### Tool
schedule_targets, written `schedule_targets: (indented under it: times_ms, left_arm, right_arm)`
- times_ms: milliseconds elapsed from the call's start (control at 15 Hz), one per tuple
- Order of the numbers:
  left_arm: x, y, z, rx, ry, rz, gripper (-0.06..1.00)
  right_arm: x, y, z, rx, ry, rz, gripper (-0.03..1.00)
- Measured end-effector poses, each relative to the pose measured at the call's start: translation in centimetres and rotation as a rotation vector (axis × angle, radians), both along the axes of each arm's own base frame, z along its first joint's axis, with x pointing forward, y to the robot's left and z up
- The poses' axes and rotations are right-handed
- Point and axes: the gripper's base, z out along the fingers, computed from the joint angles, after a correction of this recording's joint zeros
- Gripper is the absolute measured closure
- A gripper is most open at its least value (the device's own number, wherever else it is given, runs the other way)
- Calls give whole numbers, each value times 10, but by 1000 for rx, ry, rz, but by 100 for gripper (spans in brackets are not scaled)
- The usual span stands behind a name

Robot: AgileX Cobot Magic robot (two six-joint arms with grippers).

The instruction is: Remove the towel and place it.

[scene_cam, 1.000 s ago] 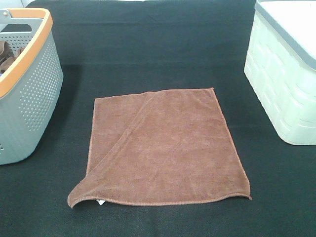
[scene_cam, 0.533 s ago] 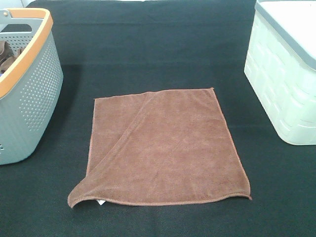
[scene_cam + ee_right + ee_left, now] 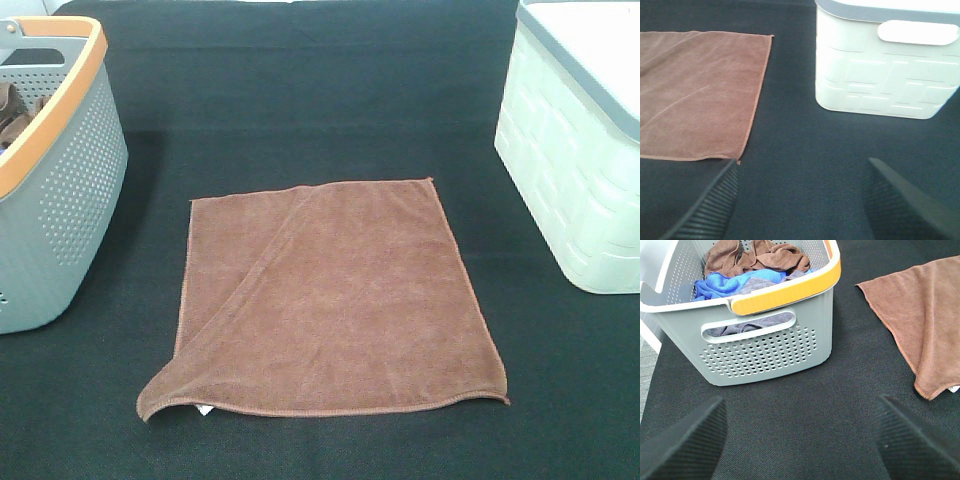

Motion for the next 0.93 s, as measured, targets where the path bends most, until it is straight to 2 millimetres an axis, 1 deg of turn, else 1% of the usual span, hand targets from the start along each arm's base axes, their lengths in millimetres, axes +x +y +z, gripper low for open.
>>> schedule_targets:
  times_ms: [933]
  left_arm:
    - [0,0,0,0,0,0,18]
  right_arm:
    - [0,0,0,0,0,5,30]
